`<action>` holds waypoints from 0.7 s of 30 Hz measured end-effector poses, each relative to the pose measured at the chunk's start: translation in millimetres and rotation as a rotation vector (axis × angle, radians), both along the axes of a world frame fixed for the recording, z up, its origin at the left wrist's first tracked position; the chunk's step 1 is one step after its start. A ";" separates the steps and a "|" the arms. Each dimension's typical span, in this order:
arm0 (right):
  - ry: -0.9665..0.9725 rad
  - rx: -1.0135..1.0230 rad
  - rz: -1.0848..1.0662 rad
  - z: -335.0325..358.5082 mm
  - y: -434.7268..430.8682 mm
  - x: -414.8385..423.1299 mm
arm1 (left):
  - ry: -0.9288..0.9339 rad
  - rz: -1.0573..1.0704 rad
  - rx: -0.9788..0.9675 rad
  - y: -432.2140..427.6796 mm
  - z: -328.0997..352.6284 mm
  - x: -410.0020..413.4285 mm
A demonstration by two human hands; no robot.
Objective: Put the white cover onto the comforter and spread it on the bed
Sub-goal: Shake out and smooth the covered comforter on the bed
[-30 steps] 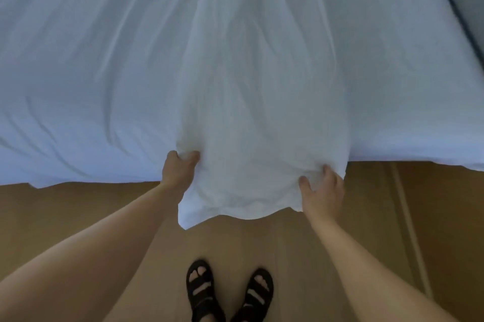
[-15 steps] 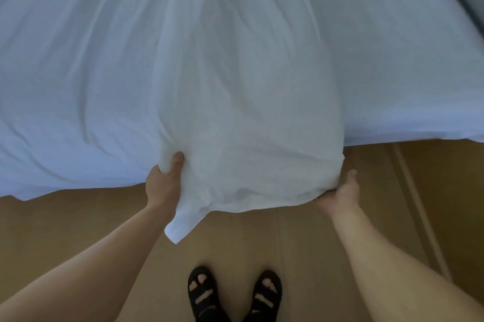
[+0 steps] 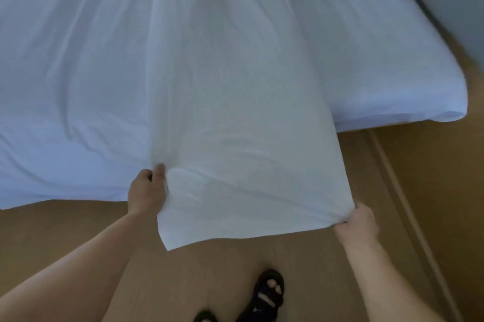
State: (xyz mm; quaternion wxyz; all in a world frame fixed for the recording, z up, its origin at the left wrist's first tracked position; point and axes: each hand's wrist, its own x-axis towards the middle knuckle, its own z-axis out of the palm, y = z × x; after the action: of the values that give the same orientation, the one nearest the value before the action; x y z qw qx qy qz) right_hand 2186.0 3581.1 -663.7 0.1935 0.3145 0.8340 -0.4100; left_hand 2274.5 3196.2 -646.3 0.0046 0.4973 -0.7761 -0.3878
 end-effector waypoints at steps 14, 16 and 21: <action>0.105 -0.151 -0.244 -27.9 -13.9 -37.0 | 0.058 -0.197 -0.264 51.8 24.3 -80.9; 0.237 -0.379 -0.088 -25.8 -22.2 -52.9 | 0.026 -0.171 -0.282 48.6 24.3 -91.4; 0.188 -0.477 0.277 -29.7 -43.6 -104.5 | 0.007 -0.106 -0.336 34.7 27.3 -118.2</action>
State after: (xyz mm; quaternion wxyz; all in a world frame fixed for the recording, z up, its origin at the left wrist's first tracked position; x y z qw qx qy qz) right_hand 2081.4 3537.5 -693.4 0.2380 0.1036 0.7634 -0.5915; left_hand 2156.3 3230.9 -619.0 0.0697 0.4465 -0.8552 -0.2539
